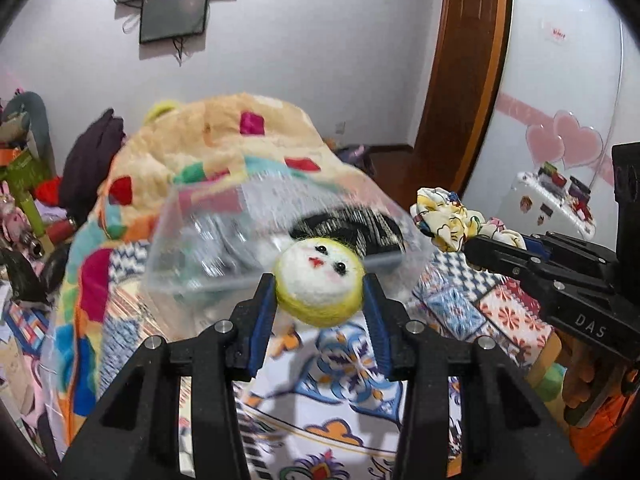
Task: Organize soft objects
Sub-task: 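Lower the doll into the box with the left tool while the right tool releases the scrunchie inside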
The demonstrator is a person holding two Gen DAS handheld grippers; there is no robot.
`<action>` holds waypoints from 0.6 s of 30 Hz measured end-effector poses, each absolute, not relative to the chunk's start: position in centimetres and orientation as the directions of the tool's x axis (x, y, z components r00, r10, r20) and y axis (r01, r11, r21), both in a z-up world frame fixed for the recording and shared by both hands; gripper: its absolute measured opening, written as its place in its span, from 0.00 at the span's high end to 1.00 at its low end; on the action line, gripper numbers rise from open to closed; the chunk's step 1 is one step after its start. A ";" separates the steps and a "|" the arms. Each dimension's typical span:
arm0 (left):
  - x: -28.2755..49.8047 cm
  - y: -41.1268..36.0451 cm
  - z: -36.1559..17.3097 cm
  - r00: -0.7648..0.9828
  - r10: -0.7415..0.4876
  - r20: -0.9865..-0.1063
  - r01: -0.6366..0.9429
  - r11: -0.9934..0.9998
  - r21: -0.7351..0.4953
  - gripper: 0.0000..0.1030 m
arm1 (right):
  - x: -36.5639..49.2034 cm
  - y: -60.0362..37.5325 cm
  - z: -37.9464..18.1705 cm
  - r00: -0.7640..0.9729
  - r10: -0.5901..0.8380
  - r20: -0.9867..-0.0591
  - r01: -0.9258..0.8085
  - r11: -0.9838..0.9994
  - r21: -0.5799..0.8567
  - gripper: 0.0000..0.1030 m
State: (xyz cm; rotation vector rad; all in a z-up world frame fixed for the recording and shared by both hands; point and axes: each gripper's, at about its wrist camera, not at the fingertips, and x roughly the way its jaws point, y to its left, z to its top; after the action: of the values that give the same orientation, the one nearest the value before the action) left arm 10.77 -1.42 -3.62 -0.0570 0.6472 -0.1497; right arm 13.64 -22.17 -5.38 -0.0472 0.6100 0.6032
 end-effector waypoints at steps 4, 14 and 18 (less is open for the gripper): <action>11.3 -0.3 -2.3 0.813 -0.136 -0.567 0.101 0.991 -0.093 0.59 | 14.5 -21.3 -4.0 0.675 0.531 -0.512 -0.554 0.823 0.123 0.80; 14.2 1.4 -2.9 0.809 -0.086 -0.581 0.059 0.996 -0.065 0.59 | 17.1 -18.0 -4.4 0.657 0.552 -0.513 -0.578 0.806 0.128 0.80; 15.6 1.7 -4.3 0.786 -0.078 -0.613 0.052 0.997 -0.060 0.58 | 18.3 -16.5 -5.6 0.632 0.550 -0.547 -0.586 0.800 0.128 0.80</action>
State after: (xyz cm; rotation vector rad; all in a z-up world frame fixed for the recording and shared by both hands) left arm 15.57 1.67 -4.26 -0.0407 0.6621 -0.0700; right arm 18.25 -16.55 -5.61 -0.0637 0.6037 0.6500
